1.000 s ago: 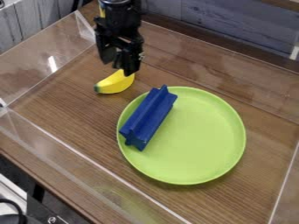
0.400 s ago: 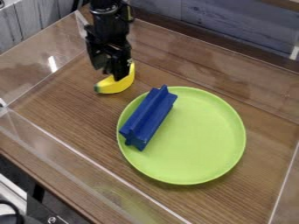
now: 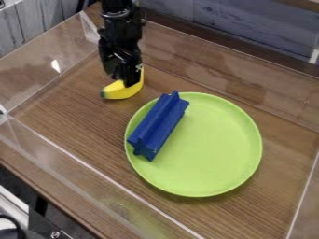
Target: Put the banana in the green plate
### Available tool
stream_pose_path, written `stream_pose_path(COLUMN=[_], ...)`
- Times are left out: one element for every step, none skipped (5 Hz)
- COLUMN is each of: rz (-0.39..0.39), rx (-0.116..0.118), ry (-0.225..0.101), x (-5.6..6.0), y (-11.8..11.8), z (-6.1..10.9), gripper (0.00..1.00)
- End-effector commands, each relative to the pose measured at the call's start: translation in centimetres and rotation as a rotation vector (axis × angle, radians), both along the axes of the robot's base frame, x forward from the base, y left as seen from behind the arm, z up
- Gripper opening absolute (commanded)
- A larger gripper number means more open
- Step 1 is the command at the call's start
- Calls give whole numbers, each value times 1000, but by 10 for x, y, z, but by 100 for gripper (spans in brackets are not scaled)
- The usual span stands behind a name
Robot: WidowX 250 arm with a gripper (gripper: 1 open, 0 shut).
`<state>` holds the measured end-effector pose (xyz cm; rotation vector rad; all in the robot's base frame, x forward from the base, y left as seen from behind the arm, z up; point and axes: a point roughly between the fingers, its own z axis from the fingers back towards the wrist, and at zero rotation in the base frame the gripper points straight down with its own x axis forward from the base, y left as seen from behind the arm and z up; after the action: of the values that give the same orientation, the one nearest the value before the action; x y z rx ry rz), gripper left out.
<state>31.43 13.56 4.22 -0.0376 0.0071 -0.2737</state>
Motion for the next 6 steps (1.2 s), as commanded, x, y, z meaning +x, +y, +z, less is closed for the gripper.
stream_pose_path(rz=[-52,-111,-68,-121,-62,0], rx=[22,18,18,15,13,12], ry=[-49,-45,-40,-40,-39,-38], x=[9,11,6,6,4,1], y=[5,3,11,3,1,-2], z=[13,10,11,2,-1,2], gripper=[100,100,100,0,0,0])
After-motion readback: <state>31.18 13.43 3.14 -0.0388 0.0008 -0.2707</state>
